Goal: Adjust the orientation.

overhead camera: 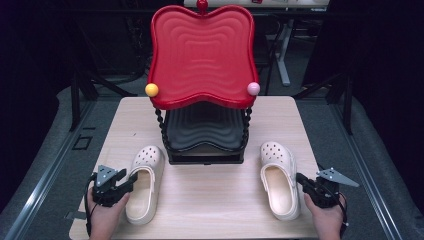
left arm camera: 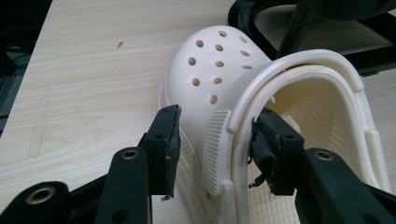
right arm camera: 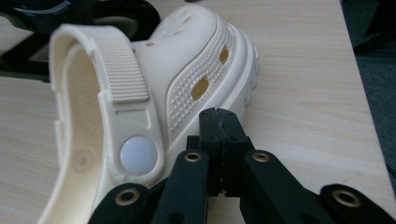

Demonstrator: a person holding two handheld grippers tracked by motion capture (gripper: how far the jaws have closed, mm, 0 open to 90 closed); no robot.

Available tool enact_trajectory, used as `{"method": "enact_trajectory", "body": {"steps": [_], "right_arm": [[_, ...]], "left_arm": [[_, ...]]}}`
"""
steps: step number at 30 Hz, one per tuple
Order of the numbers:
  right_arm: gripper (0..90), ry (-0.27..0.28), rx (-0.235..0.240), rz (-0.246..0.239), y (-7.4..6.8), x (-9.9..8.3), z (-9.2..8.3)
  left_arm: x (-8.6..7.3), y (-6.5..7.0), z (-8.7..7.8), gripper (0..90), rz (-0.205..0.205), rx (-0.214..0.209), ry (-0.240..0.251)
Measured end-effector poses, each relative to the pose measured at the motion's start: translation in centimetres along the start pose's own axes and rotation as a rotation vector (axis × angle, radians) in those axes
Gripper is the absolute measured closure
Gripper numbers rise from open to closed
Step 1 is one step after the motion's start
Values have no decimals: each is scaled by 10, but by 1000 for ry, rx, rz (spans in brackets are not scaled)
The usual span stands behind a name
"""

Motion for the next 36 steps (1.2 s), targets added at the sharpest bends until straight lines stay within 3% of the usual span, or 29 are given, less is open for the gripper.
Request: {"method": "enact_trajectory", "body": {"steps": [2,5,11,14,18,19,20,22,24,30,36], "right_arm": [[900,-22,-21,10,7,-3,3],[900,-67,-8,52,16,-9,11],[900,-143,-52,49,20,-20,24],[872,-130,-81,43,21,-18,23],[856,-47,-103,60,24,-6,11],[856,-21,-99,66,23,-3,7],[862,61,-68,80,17,7,-5],[864,76,-61,75,14,10,-9],[867,119,-23,52,1,14,-17],[874,89,-14,4,-6,10,-9],[859,91,-6,14,-5,10,-8]], "left_arm": [[0,0,0,543,0,0,-2],[0,0,1,544,2,-1,2],[0,1,1,570,4,-9,2],[1,1,0,573,6,-14,10],[1,2,-1,573,3,-18,14],[1,2,-1,573,1,-19,14],[1,2,-2,573,0,-20,15],[2,2,-2,573,2,-17,16],[2,2,-2,571,3,-12,13],[2,2,-2,568,2,-13,14],[1,2,-2,568,0,-14,14]]}}
Point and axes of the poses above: each handheld gripper's, and its own axes: z roughly forward along the jaws, x roughly out of its top, y roughly to its right, the point moved 8 cm from there along z, roughly forward along the jaws, and after that the axes turned 13 degrees about z, right-handed, at the moved point
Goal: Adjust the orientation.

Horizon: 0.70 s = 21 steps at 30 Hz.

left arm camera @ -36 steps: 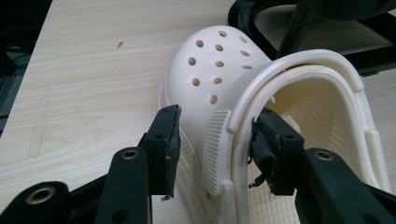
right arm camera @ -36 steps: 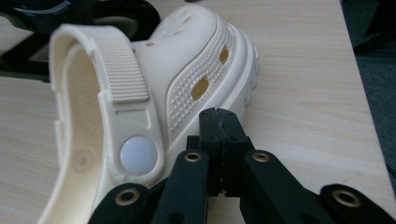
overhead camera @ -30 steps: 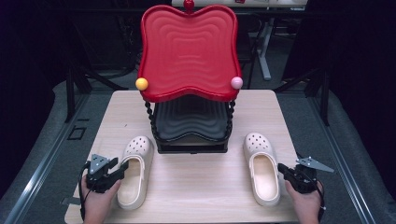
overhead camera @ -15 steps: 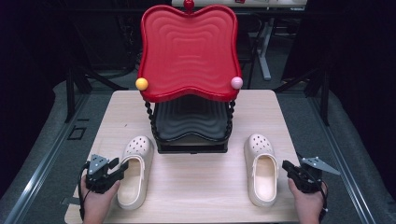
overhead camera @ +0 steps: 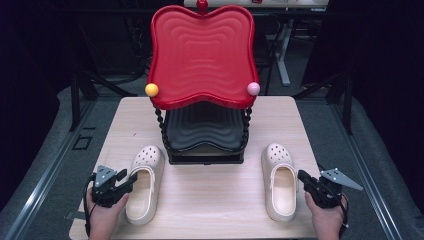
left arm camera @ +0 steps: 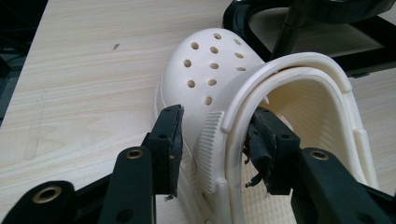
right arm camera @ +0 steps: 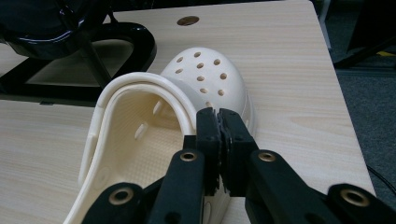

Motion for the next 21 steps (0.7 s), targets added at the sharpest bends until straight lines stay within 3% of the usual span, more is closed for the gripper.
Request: {"method": "enact_trajectory", "body": {"steps": [10,13,14,21], "right_arm": [[705,-18,-48,-81,-10,-7,0],[689,-33,-57,-97,-12,-9,2],[687,-41,-81,-122,-13,-11,5],[706,-90,-129,-119,-8,-18,12]], "left_arm": [[0,1,0,593,11,2,0],[0,1,0,587,6,3,-2],[-1,1,0,587,5,3,-1],[-4,1,3,588,-3,11,-21]]}}
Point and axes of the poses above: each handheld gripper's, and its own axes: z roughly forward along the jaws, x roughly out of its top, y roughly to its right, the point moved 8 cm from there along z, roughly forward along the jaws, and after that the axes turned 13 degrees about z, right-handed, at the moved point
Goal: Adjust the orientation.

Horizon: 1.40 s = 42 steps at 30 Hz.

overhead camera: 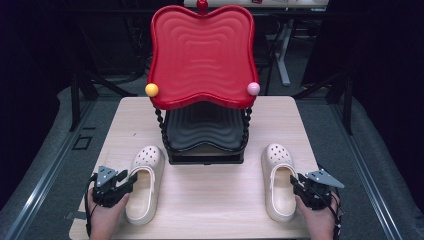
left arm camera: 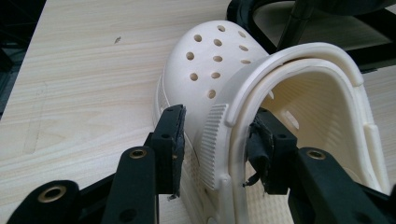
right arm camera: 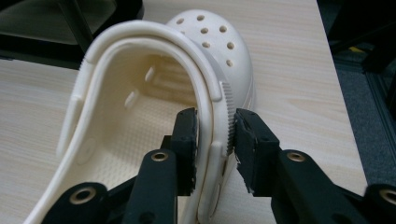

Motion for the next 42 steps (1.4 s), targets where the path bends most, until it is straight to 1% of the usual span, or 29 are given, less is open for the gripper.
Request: {"method": "enact_trajectory", "body": {"steps": [2,4,5,6,10,12,14,15,16,19,20,23,25,27,31,34,36,38,40,42], "right_arm": [[711,-5,-2,14,0,1,1],[713,-7,-5,18,0,1,2],[716,-8,-3,22,-1,1,2],[721,-16,-5,27,-1,2,2],[730,-24,-6,37,-1,2,2],[738,-28,-4,40,-1,3,2],[739,-27,-5,39,-1,3,1],[739,-26,-2,41,-1,3,1],[740,-27,1,42,-1,3,1],[746,-28,12,45,-2,4,1],[747,-29,26,47,-3,4,1],[751,-30,29,41,-4,4,0],[752,-21,37,40,-6,4,-1],[756,-22,41,37,-8,4,-3],[755,-19,51,32,-12,4,-6],[754,-15,50,29,-15,4,-8],[754,-1,58,30,-18,5,-11],[754,12,69,30,-21,7,-15],[754,13,68,25,-22,8,-16],[754,26,73,19,-26,9,-19]], "left_arm": [[0,1,1,604,7,1,-6],[0,2,2,615,6,3,-6],[-1,2,3,624,11,3,-16],[-1,2,4,655,13,2,-17],[0,3,4,672,31,14,-23],[0,2,4,704,28,20,-28],[-1,0,3,708,17,20,-31],[0,0,3,712,15,20,-26],[0,-1,3,718,19,25,-33],[0,0,3,729,29,36,-28],[1,0,3,737,31,38,-30],[0,-1,2,741,25,39,-34],[1,-2,1,743,16,39,-29],[1,-2,-1,748,10,35,-29],[2,-3,-4,751,-2,15,-18],[3,-3,-6,752,-5,16,-16],[5,-4,-9,752,-12,20,-7],[6,-5,-13,751,-22,15,-2],[7,-5,-15,751,-26,13,5],[9,-5,-18,751,-32,9,19]]}}
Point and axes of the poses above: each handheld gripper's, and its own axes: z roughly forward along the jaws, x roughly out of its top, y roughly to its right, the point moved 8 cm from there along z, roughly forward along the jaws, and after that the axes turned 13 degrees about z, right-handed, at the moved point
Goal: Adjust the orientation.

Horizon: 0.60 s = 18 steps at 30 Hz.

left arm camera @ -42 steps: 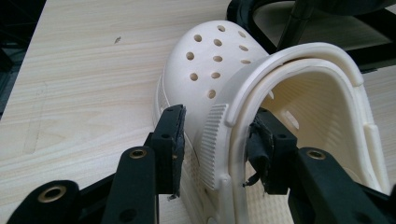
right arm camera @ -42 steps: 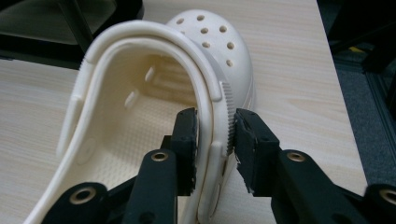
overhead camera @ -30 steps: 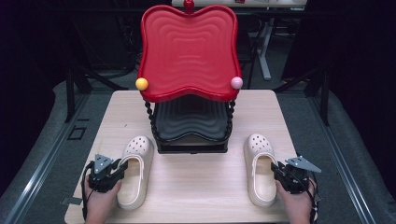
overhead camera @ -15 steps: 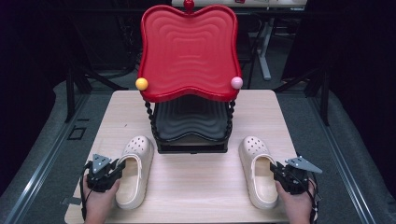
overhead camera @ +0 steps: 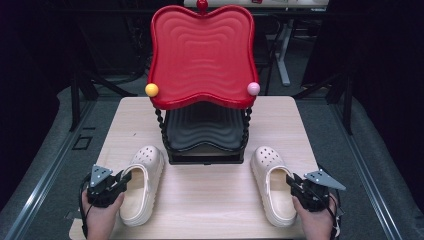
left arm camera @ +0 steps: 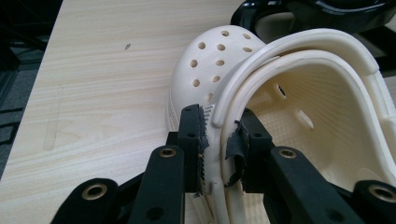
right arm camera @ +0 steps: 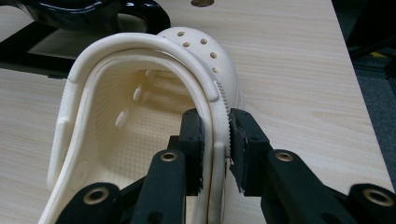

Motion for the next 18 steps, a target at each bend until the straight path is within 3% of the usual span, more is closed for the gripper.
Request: {"method": "enact_trajectory", "body": {"steps": [9,13,18], "right_arm": [[754,31,37,-19,-17,6,-13],[754,46,47,-31,-27,10,-20],[755,52,81,-26,-36,12,-30]], "left_arm": [[8,5,-14,752,1,-11,29],[10,11,-22,753,31,-13,26],[13,14,-32,753,35,-16,50]]}}
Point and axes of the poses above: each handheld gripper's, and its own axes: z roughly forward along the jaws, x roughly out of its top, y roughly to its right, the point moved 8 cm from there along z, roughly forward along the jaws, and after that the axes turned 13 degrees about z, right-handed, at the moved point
